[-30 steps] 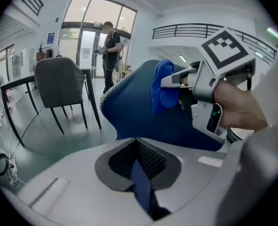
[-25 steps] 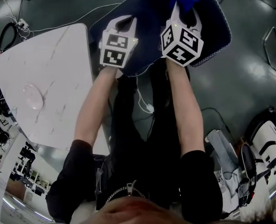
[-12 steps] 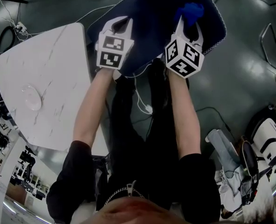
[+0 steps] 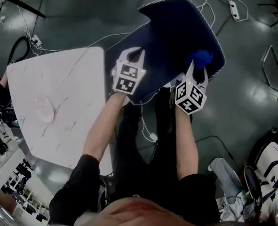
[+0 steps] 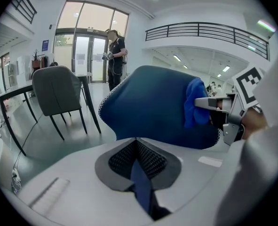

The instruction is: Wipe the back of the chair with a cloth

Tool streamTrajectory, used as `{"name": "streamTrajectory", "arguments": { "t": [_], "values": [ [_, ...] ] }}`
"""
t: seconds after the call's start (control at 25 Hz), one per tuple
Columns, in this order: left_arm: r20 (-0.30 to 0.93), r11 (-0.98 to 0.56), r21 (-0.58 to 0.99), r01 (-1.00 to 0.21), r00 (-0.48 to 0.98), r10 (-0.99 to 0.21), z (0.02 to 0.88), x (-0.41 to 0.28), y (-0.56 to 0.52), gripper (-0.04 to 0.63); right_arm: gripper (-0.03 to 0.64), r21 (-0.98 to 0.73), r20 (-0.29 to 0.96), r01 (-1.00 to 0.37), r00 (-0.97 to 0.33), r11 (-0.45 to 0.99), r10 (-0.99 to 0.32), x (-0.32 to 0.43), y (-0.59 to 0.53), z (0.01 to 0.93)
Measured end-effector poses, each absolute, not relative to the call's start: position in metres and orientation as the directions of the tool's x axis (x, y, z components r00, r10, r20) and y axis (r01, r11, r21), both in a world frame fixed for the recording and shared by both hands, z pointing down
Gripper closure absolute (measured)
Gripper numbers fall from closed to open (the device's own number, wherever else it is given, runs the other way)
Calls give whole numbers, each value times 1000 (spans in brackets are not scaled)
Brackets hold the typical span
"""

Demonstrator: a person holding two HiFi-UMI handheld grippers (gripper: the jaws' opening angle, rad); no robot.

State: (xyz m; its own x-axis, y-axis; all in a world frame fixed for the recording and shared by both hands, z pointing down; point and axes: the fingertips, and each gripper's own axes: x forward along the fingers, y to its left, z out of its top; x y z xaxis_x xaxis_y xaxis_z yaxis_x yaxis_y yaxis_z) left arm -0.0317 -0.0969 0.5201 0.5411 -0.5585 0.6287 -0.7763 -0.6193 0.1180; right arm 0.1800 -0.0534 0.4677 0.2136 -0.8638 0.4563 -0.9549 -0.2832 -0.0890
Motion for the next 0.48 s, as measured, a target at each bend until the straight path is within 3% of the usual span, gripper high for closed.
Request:
{"name": "streamTrajectory", "arguments": {
  "t": [0.24,0.48],
  "values": [
    [624,-625,105,-774,540,-564,514,-33,-106,586,502,-60,390,-994,57,-87,-919,117,-77,449],
    [622,-618,96,-780,532,-574,509,-42,-110,586,502,-108,390,-994,-43,1,-920,70,-143,444]
  ]
}}
